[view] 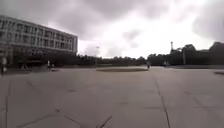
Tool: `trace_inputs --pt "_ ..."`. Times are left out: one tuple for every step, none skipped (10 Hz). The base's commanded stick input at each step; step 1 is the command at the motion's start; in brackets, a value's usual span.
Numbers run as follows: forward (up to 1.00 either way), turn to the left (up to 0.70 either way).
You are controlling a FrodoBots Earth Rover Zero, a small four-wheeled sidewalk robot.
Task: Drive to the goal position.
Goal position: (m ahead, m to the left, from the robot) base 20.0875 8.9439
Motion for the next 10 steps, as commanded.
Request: trace_inputs --pt "0.85 0.0" --pt "0.85 0.0" --pt "0.85 0.0" --pt "0.85 0.0" --pt "0.85 0.0" --pt "0.85 0.0" --pt "0.85 0.0" --pt "0.85 0.0" --pt "0.85 0.0" --pt "0.85 0.0"
